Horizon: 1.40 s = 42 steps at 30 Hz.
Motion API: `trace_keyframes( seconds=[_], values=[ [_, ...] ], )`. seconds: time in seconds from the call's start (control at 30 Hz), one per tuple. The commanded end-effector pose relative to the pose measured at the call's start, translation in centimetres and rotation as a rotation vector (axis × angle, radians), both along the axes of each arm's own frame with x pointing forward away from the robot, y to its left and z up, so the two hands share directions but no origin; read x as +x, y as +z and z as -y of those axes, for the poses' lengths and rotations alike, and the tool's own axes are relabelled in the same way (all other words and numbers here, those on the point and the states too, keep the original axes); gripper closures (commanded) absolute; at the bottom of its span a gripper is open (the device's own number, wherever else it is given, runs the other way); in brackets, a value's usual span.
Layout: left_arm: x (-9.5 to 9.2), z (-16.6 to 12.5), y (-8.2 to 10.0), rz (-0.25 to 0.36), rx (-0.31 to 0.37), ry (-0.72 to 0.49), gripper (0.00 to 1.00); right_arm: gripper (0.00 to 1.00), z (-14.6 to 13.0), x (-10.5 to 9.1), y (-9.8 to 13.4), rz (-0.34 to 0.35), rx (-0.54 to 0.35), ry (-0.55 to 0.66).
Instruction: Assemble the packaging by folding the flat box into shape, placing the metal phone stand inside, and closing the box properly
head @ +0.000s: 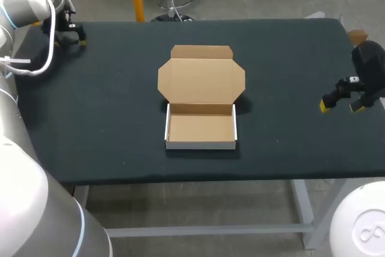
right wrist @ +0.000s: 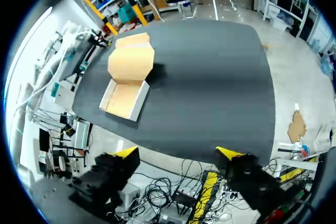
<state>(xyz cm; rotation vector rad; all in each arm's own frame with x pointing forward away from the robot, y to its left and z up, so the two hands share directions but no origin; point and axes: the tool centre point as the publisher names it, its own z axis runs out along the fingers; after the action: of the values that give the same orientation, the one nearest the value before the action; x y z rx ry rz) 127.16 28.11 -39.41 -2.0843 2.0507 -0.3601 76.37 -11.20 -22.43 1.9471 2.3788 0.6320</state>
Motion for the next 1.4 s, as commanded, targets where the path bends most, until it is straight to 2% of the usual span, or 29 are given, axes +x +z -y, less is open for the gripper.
trace_keyframes(
  seconds=[0.03,0.57,0.83,1.27,1.3,1.33,1.4],
  values=[
    [1.4,-0.2,-0.4,-0.232,0.002,-0.007,0.04,0.0,0.1,-0.1,0.3,-0.005,0.001,0.002],
    [2.6,-0.4,-1.0,-0.226,0.001,-0.001,0.09,0.0,0.1,-0.1,0.3,-0.005,0.001,0.002],
    [3.2,-0.7,-1.0,-0.22,-0.001,0.01,0.17,0.0,0.1,-0.1,0.3,-0.005,0.001,0.002],
    [4.3,-0.6,-1.0,-0.207,0.017,0.022,0.19,0.0,0.1,-0.1,0.3,-0.005,0.001,0.002],
    [4.4,-0.6,-1.1,-0.207,0.018,0.022,0.22,0.0,0.1,-0.1,0.3,-0.005,0.001,0.002],
    [4.4,-0.6,-1.1,-0.207,0.02,0.023,0.3,0.0,0.1,-0.1,0.3,-0.005,0.001,0.002],
    [4.5,-0.6,-1.1,-0.206,0.022,0.025,0.6,0.0,0.1,-0.1,0.3,-0.005,0.001,0.002]
  ],
)
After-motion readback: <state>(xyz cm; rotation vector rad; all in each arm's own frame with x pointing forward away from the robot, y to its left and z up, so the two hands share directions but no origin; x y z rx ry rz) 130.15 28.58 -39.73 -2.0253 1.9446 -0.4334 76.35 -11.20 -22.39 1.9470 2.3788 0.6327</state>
